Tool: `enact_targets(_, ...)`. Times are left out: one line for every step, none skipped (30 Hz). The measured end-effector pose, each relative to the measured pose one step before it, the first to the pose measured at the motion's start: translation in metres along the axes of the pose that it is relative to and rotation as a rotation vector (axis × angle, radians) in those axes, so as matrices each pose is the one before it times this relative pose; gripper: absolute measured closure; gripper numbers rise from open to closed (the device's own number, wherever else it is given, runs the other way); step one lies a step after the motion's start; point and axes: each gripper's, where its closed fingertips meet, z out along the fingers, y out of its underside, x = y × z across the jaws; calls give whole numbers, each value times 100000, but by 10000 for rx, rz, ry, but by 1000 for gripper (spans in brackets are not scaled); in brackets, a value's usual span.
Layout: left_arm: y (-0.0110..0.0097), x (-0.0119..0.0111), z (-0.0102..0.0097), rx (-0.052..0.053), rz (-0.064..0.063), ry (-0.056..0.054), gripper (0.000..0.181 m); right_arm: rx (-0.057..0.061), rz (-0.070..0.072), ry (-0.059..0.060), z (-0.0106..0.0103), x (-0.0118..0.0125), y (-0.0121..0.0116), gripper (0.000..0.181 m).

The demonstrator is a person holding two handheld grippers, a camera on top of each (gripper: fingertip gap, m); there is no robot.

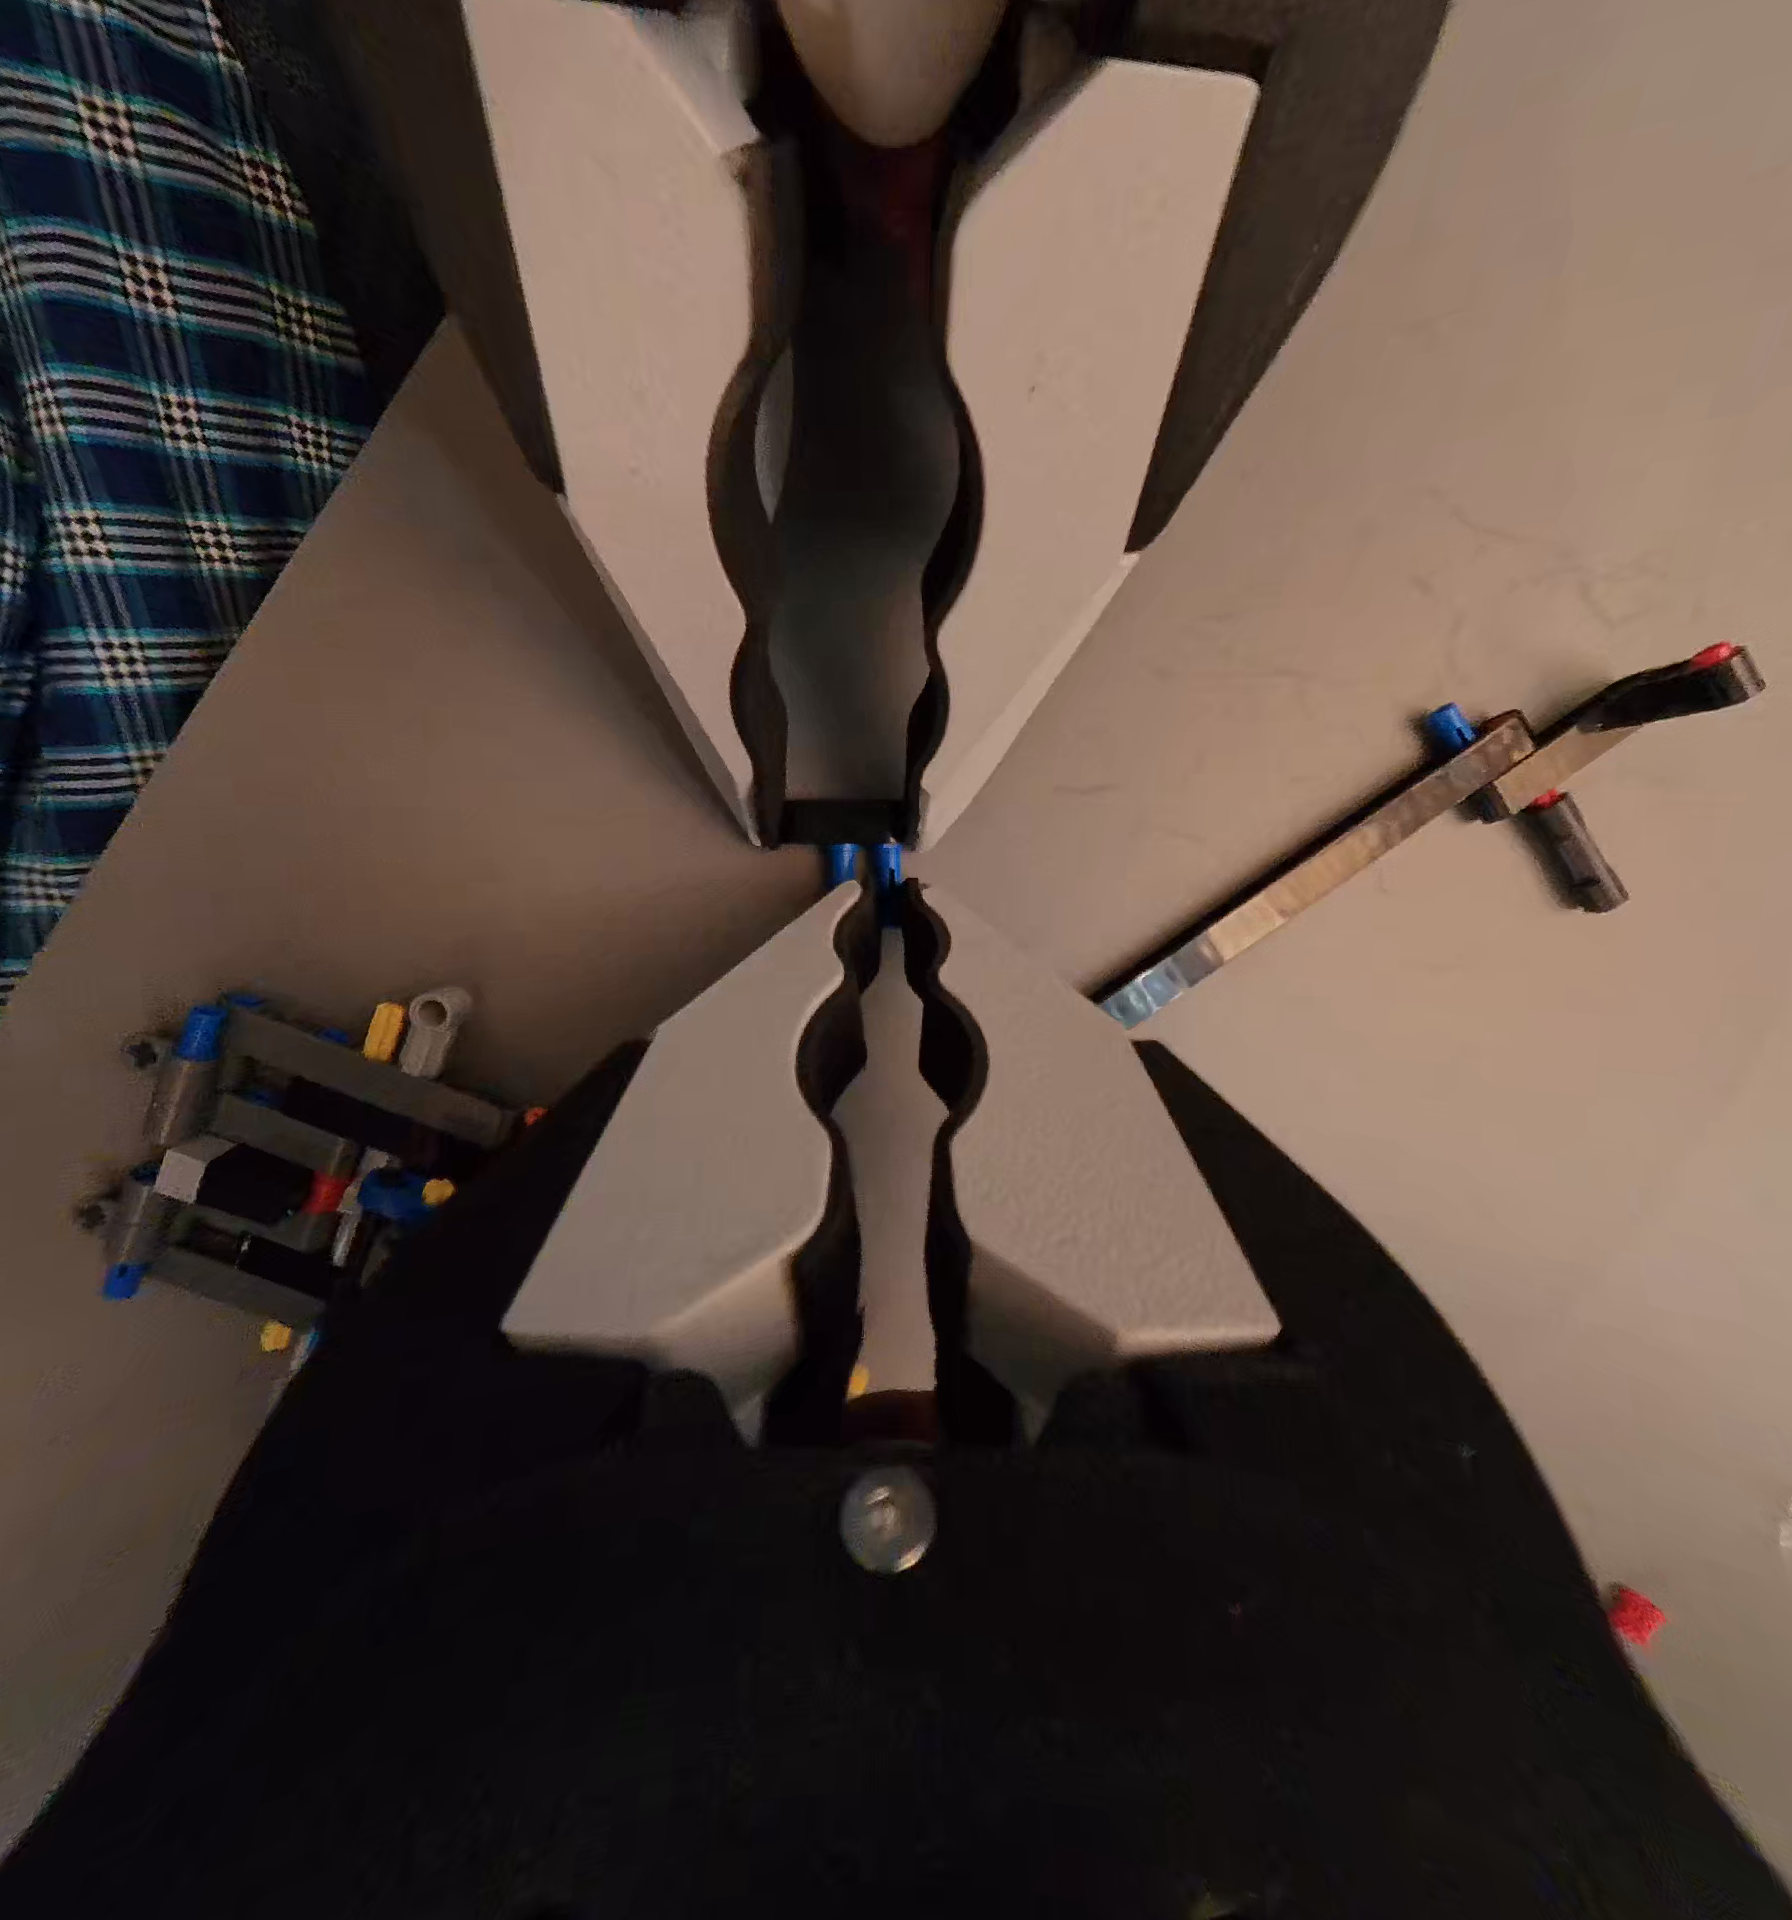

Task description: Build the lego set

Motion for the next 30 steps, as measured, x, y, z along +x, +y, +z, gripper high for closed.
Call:
enact_targets(-80, 64, 50, 16, -14, -23, 159, -39, 127, -188, -66, -129, 116, 181)
enact_targets(-99, 33, 36, 21, 11, -52, 159, -4, 10, -47, -148, -29, 113, 180)
enact_targets(-75, 52, 2, 37, -21, -18, 159, 47, 72, 156, -253, 150, 27, 173)
enact_targets(-241, 31, -16, 121, -100, -36, 159, 96, 72, 97, -307, -23, -30, 171)
enact_targets(-429, 132, -67, 215, -179, 47, 159, 72, 76, 46, -343, -115, 76, 169)
enact_targets(-410, 148, -64, 184, -130, 51, 159, 131, 168, 51, -435, -15, 51, 166)
enact_targets(-378, -74, -86, 136, -98, -71, 159, 182, 267, 121, -489, 250, -7, 164)
enact_targets(-250, -175, -57, 49, -74, -83, 159, 204, 305, 127, -436, 340, -101, 161)
enact_targets(107, -151, 5, -121, 12, -65, 159, 168, 245, 18, -291, 149, -82, 161)
enact_targets(600, -305, 75, -342, 164, -186, 159, 120, 145, -9, -204, 72, 22, 158)
enact_targets(396, -159, 23, -149, 88, -108, 159, 105, 172, 73, -165, 222, 50, 158)
enact_targets(165, -45, -27, -61, -185, 6, 159, 105, 168, 196, -85, 365, -5, 160)
enact_targets(51, -171, -62, -60, -104, -118, 159, 18, 34, 208, 12, 250, 78, 162)
enact_targets(103, -326, -43, -128, -6, -229, 159, 17, 46, 159, -66, 222, 105, 162)
enact_targets(10, -269, -31, -63, -74, -182, 159, 92, 198, 59, -259, 250, 87, 162)
enact_targets(-21, -282, -22, -15, -198, -173, 159, 115, 283, 174, -423, 611, 117, 162)
enact_targets(4, -362, -8, -10, -204, -225, 159, 81, 253, 242, -420, 748, 151, 162)
enact_targets(128, -272, 44, -85, -157, -171, 159, 19, 212, 190, -269, 594, 204, 162)
enact_targets(129, -248, 95, -100, -139, -145, 159, -100, 200, 172, -32, 487, 337, 161)
enact_targets(24, -329, 91, -66, -137, -195, 159, -121, 112, 49, 118, 170, 338, 161)
enact_targets(-13, -277, 68, -39, -121, -146, 159, -57, 25, 1, 201, -20, 206, 160)
enact_targets(57, -163, 85, -80, -136, -54, 159, -47, 41, 73, 240, 58, 129, 159)
enact_targets(137, -254, 88, -121, -149, -114, 159, -74, 20, 63, 267, 33, 114, 158)
enact_targets(81, -266, 52, -48, -98, -115, 159, -97, -57, 92, 253, 44, 118, 158)
enact_targets(2, -202, 10, -10, -123, -57, 159, -65, -61, 110, 252, 61, 48, 157)
enact_targets(-87, -222, -16, 39, -158, -47, 159, -5, 9, 10, 200, -56, -53, 157)
enact_targets(-99, -260, -5, 37, -165, -67, 159, 16, 40, -72, 193, -162, -102, 156)
enact_targets(-103, -185, 23, 30, -99, -43, 159, 5, 9, 2, 173, -78, -88, 156)
enact_targets(-34, -84, 36, -19, -29, -13, 159, -25, 23, 49, 154, -8, -47, 156)
enact_targets(126, -172, 94, -118, -11, -92, 159, -53, 53, -6, 151, -38, -12, 156)
